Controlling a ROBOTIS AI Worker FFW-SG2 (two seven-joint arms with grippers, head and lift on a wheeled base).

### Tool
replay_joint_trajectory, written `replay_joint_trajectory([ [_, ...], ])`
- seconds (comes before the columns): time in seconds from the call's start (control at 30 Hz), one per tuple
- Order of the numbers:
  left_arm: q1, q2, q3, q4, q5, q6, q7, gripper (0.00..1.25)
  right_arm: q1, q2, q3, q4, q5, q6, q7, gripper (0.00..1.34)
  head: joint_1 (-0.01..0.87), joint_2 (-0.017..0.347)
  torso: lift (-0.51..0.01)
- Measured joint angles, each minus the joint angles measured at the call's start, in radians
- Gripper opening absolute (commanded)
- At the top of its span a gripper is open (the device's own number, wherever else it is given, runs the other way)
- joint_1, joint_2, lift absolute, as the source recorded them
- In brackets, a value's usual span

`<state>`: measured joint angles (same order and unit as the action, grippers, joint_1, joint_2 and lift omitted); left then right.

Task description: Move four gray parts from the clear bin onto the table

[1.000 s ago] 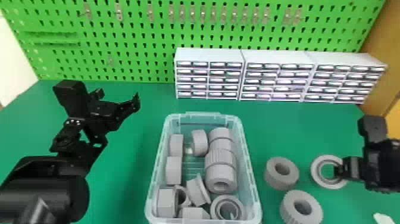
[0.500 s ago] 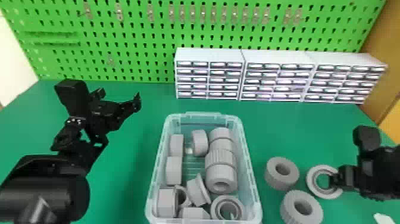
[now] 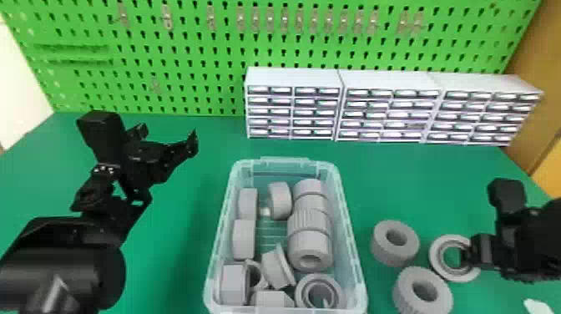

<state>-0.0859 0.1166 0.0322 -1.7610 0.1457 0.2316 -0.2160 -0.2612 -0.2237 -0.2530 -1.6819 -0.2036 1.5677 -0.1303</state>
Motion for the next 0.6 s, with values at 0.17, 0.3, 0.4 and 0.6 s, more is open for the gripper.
replay_joint_trajectory([
  [0.17, 0.000, 0.000, 0.001, 0.000, 0.000, 0.000, -0.002, 1.11, 0.009, 0.003, 0.006, -0.010, 0.009, 0.000, 0.000, 0.74, 0.678, 0.034, -0.050],
  [0.3, 0.000, 0.000, 0.001, 0.000, 0.000, 0.000, -0.002, 1.11, 0.012, 0.004, 0.009, -0.025, 0.024, 0.000, 0.000, 0.75, 0.678, 0.034, -0.050],
  [0.4, 0.001, 0.000, 0.002, 0.000, 0.000, 0.000, -0.003, 1.11, 0.013, 0.004, 0.015, -0.034, 0.040, 0.000, 0.000, 0.75, 0.678, 0.034, -0.050],
  [0.6, 0.002, 0.000, 0.002, 0.000, 0.000, 0.000, -0.003, 1.11, 0.013, 0.004, 0.025, -0.054, 0.068, 0.002, 0.000, 0.75, 0.678, 0.034, -0.050],
])
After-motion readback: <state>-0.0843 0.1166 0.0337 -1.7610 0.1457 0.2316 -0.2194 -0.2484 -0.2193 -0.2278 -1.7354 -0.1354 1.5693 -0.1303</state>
